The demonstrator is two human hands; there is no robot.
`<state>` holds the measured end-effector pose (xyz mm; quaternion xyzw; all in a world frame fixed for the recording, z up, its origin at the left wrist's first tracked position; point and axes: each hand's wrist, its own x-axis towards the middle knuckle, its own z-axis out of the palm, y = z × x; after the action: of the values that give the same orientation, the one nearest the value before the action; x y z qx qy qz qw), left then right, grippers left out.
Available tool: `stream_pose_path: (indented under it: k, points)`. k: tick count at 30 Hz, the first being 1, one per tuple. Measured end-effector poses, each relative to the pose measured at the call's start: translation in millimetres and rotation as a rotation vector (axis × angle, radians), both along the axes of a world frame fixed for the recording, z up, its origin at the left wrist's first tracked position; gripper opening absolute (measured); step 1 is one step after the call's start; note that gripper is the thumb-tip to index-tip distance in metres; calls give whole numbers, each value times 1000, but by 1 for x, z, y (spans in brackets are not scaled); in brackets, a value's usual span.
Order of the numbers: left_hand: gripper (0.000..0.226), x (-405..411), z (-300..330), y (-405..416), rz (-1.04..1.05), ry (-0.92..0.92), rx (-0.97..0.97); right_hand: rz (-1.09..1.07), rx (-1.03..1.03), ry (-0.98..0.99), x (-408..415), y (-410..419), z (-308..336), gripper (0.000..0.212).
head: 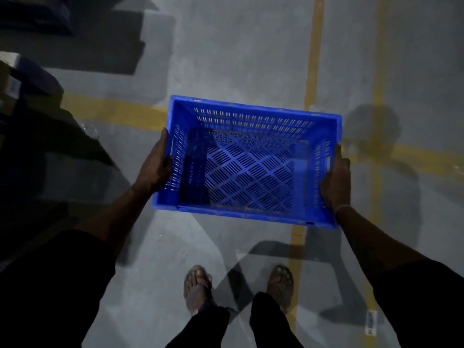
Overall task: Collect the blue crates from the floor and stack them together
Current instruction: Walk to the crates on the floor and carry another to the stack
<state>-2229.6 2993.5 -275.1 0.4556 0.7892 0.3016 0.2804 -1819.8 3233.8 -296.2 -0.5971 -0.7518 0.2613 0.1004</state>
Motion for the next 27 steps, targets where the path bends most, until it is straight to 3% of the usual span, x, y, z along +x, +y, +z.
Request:
stream_pose_path:
  k: [5, 9, 14, 21, 27]
  points:
    - [76, -3, -4, 3, -60, -45, -2, 41, -26, -34, 7, 3, -3, 91]
    - [84, 0, -17, -2, -45, 112, -148, 98, -26, -85, 15, -4, -4, 91]
    - [73, 13, -29, 1, -6, 202, -87, 94, 79, -95, 16, -13, -17, 91]
    - [79, 14, -31, -3, -10, 322, -213, 97, -33, -62, 21, -24, 0, 88]
    - [73, 21, -39, -12, -107, 368, -115, 64, -21, -97, 27, -31, -9, 86]
